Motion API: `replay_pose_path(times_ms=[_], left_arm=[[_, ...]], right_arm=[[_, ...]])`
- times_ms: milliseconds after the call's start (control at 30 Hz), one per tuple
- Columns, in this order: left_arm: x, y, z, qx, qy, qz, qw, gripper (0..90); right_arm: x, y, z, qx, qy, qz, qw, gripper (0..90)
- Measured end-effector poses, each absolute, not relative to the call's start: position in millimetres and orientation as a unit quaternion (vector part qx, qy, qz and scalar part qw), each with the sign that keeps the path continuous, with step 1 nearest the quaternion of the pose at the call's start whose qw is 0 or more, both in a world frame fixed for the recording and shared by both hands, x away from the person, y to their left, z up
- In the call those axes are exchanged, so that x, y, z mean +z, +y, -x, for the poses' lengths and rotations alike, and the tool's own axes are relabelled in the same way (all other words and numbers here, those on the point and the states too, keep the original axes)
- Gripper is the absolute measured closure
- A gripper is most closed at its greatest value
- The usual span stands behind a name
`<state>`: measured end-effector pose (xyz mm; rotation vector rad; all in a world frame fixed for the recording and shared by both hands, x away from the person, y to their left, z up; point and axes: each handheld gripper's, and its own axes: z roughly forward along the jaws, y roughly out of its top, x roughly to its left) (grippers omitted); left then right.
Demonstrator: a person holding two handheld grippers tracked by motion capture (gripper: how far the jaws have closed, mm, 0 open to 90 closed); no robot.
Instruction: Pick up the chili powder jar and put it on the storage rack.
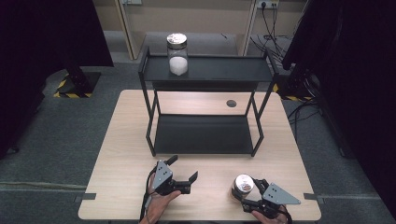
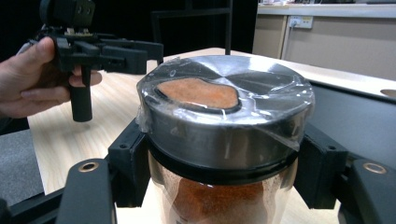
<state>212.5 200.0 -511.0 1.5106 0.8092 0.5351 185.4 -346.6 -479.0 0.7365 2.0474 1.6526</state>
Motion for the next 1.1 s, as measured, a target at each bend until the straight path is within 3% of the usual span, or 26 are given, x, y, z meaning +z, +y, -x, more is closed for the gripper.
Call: replay_pose_path(times_ms=[400,1100], left_arm=[[-511.4,200.5,-213.0,0.232,0.354,-0.658,0.624,1.1],[-511.4,201.2,-213.0,0.232,0.354,-0.658,0.623,1.1]], right_arm=[[-455.6,-345.2,-195.4,0.599,0.73,-0.255,0.208,32.3],[-380.8,-325.1,-242.6,0.605,0.736,-0.233,0.193,32.3]])
